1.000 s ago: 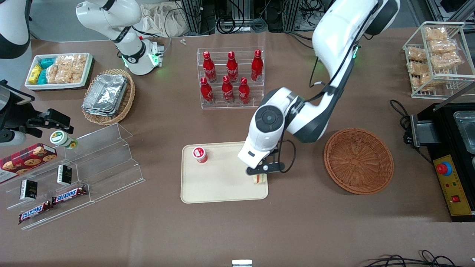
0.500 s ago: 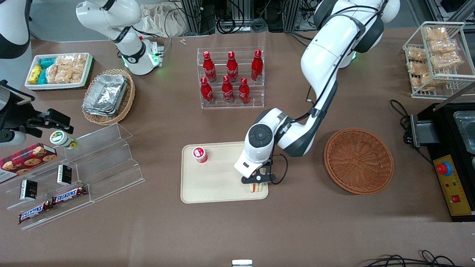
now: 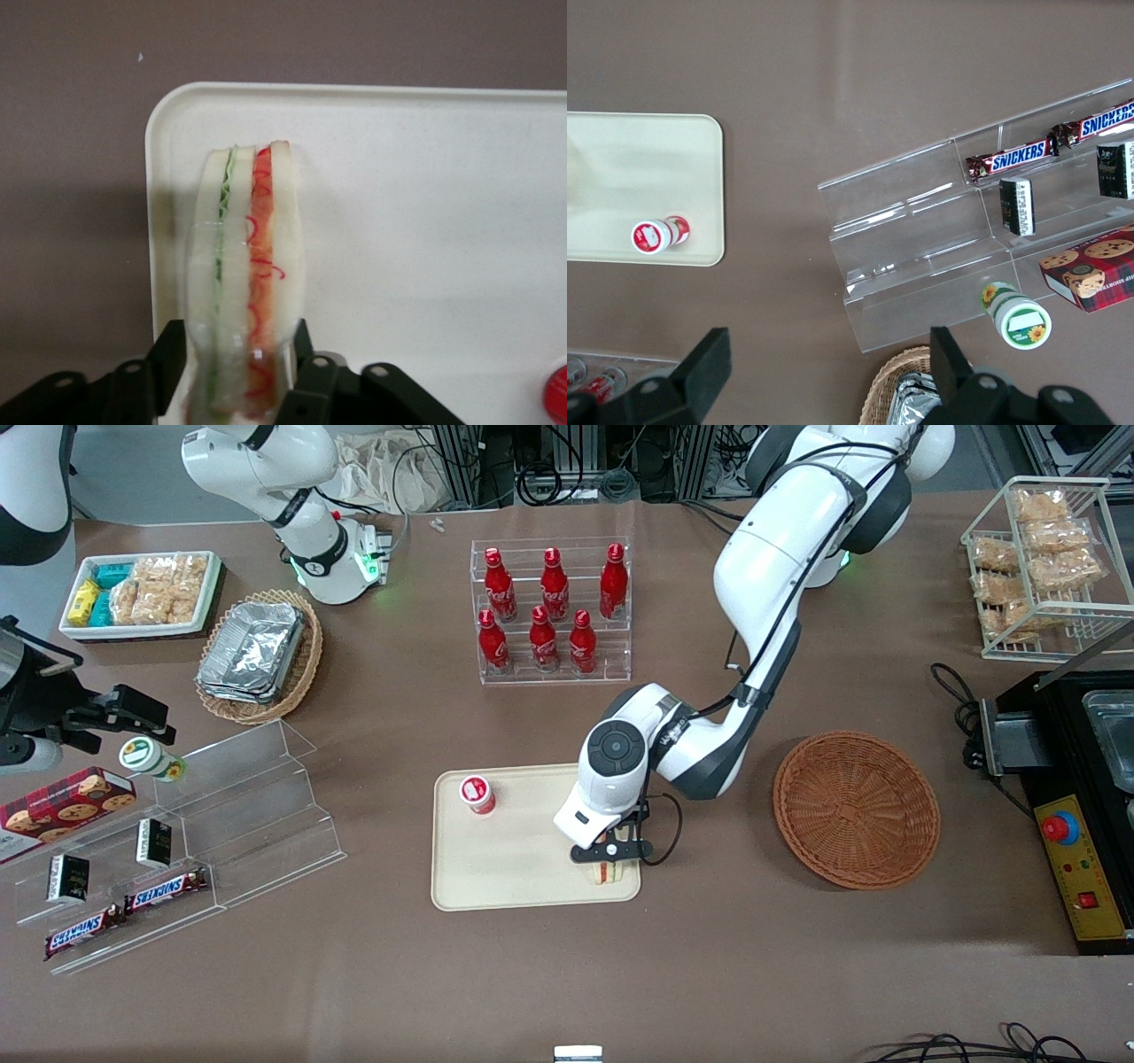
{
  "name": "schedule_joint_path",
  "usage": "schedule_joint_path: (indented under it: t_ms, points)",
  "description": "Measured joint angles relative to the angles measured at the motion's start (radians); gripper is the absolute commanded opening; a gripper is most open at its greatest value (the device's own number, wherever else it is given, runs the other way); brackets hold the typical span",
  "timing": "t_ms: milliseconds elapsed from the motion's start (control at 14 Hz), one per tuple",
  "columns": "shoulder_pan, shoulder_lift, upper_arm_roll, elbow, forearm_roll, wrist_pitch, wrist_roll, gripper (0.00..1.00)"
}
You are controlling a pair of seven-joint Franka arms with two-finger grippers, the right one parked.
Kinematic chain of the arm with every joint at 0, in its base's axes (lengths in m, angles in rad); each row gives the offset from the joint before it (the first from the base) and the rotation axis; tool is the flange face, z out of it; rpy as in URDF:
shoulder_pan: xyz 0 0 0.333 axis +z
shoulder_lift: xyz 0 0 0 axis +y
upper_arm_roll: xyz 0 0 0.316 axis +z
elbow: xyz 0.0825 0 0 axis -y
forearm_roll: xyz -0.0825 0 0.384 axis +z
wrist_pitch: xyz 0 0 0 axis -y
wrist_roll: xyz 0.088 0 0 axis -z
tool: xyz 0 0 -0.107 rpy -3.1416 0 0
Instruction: Place sandwich from basket to tray
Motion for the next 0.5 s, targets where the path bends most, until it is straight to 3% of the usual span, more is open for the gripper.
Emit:
schedule_joint_path:
  t_ms: [214,500]
  points:
    - [0.006,-0.053,0.006,0.031,0.0,-0.093,0.0,1.0]
    - [0.079,-0.238,0.013,0.026,0.0,-0.339,0.014,1.0]
